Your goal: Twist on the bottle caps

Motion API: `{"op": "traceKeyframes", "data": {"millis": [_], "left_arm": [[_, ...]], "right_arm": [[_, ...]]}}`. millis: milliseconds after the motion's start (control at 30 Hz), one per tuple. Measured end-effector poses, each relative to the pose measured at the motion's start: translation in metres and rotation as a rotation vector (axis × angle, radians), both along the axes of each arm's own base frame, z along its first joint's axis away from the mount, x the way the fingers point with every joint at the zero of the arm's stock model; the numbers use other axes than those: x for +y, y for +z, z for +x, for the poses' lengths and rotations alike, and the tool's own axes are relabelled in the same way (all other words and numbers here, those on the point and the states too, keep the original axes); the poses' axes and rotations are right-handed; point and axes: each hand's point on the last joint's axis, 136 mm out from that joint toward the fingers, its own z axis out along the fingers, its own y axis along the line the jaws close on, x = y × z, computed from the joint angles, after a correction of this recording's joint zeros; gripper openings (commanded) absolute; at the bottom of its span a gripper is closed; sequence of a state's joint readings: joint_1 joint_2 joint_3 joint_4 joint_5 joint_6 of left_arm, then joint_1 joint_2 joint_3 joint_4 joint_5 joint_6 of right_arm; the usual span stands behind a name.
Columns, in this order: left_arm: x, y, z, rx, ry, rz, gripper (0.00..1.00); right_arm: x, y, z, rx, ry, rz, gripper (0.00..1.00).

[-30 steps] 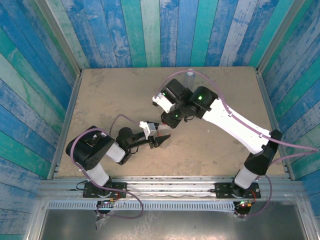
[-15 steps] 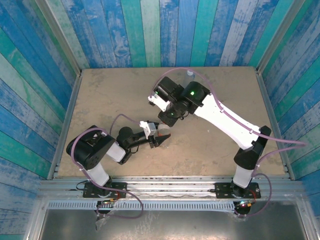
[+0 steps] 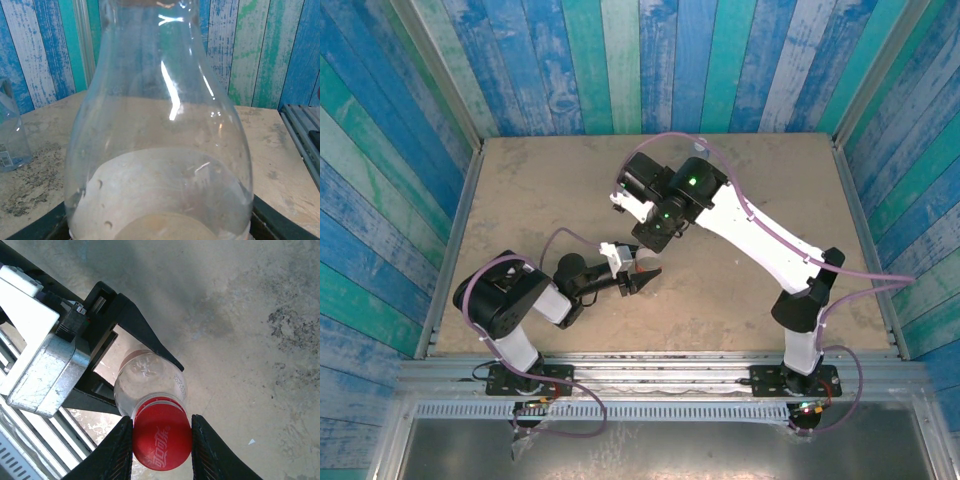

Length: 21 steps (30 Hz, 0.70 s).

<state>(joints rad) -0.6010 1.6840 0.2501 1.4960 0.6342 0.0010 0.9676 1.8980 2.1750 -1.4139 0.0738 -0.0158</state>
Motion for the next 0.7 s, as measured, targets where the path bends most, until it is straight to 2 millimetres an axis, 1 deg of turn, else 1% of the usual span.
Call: {"op": "traceKeyframes", "data": {"millis": [267, 467, 700], "left_arm": [[0.0007, 0.0, 0.0002, 0.0, 0.004, -0.002, 0.63], [0.0006, 0.0, 0.0003, 0.0, 0.004, -0.006, 0.63], [0.0016, -0.0002, 0.0016, 0.0, 0.009, -0.005, 0.63]], "right_arm": [[0.0008, -0.0008, 0.002, 0.014, -0.02, 0.039, 0.28], [0.0012, -0.0006, 0.0024, 0.031, -0.04, 0.104, 0.28], [0.0039, -0.0002, 0.0048, 0.025, -0.043, 0.126, 0.29]]}}
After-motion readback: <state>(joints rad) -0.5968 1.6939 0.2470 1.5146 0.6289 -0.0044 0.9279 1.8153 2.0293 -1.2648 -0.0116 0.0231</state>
